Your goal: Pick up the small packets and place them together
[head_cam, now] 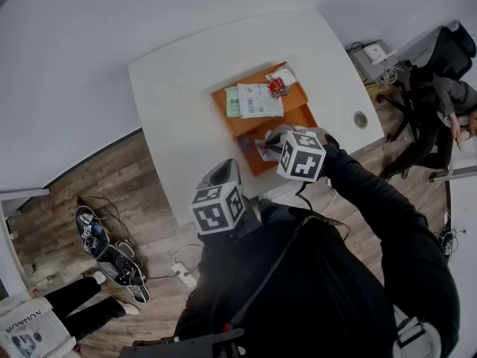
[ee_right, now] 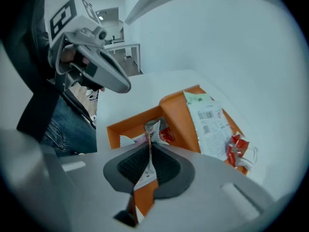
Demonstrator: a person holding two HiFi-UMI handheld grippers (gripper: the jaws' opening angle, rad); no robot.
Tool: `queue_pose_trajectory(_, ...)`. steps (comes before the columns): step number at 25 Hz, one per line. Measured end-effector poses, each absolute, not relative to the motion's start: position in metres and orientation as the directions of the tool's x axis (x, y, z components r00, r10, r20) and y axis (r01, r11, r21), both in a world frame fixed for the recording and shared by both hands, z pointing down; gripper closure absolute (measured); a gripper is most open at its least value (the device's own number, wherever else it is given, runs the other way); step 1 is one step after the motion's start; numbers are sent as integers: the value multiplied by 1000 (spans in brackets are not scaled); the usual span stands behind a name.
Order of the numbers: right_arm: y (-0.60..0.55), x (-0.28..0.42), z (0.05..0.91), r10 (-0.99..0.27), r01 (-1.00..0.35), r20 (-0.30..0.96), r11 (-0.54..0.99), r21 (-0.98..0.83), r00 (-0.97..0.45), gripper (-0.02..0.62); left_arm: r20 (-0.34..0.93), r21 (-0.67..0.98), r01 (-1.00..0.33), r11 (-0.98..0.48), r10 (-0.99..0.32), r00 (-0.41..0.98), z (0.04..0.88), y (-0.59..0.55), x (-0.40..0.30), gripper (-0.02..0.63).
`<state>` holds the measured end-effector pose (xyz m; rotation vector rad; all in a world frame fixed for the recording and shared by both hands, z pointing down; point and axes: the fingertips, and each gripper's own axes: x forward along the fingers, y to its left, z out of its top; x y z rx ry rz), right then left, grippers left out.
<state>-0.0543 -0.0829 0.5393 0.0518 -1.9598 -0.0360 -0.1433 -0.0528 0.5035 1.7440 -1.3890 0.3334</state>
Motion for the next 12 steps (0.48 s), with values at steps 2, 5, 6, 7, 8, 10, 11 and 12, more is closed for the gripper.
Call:
queue_pose_trajectory(2,-91,-54,522,-83,-39,907,997,74,-413,572,665,450,-893,-11,-663,344,505,-53,-144,607)
queue_pose_trajectory(5,-114,-56,491,-154,-100,870,988,121,-468,572,664,450,-893,-11,-665,343,504,-52,-145,607)
queue_pose_trajectory(6,-123,-57,481,-181,-123,856,983,138,-484,572,663,450,-893,-12,-666,343,504,-52,-144,607)
queue_pose_trajectory(7,-133,-58,472,-208,-146,843,977,155,-497,572,661,450,-893,-13,-667,343,503,-52,-143,607)
queue_pose_trajectory(8,-143,-59,464,-232,-166,831,971,170,-506,572,660,450,-893,-15,-667,344,503,-52,-142,607)
queue_pose_trajectory(10,-162,-64,454,-272,-193,814,961,199,-513,572,659,450,-893,-18,-668,346,502,-52,-141,607)
queue_pose_trajectory(11,-171,-66,452,-285,-199,811,957,211,-511,572,659,450,-893,-18,-668,346,502,-52,-142,607)
queue_pose_trajectory(12,-178,-69,452,-291,-201,812,955,217,-506,572,659,450,-893,-18,-668,345,502,-52,-142,607)
